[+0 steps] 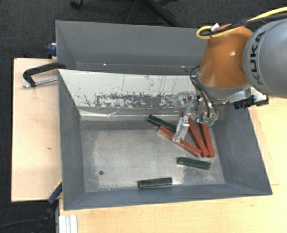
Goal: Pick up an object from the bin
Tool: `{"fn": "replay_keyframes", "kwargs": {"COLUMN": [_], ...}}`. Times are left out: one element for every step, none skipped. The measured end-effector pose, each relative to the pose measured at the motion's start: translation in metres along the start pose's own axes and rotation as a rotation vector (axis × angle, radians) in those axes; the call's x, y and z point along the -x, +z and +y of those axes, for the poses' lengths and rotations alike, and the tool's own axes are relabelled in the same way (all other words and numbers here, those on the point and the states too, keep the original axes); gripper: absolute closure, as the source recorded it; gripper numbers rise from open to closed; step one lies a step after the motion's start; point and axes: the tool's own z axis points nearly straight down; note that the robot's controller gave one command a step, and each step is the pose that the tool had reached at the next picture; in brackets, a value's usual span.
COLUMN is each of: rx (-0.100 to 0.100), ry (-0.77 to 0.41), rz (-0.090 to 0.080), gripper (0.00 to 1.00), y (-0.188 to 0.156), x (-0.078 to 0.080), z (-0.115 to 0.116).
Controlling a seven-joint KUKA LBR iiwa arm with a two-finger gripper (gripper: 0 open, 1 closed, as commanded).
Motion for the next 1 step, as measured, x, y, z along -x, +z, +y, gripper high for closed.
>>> {"fn": "replay_keyframes", "kwargs": {"rx": [0.002], "ry": [0.188], "rz": [-0.008], "gripper": [0.0], "y": [0.0074], "x": [0.0061], "z": [0.0138]}}
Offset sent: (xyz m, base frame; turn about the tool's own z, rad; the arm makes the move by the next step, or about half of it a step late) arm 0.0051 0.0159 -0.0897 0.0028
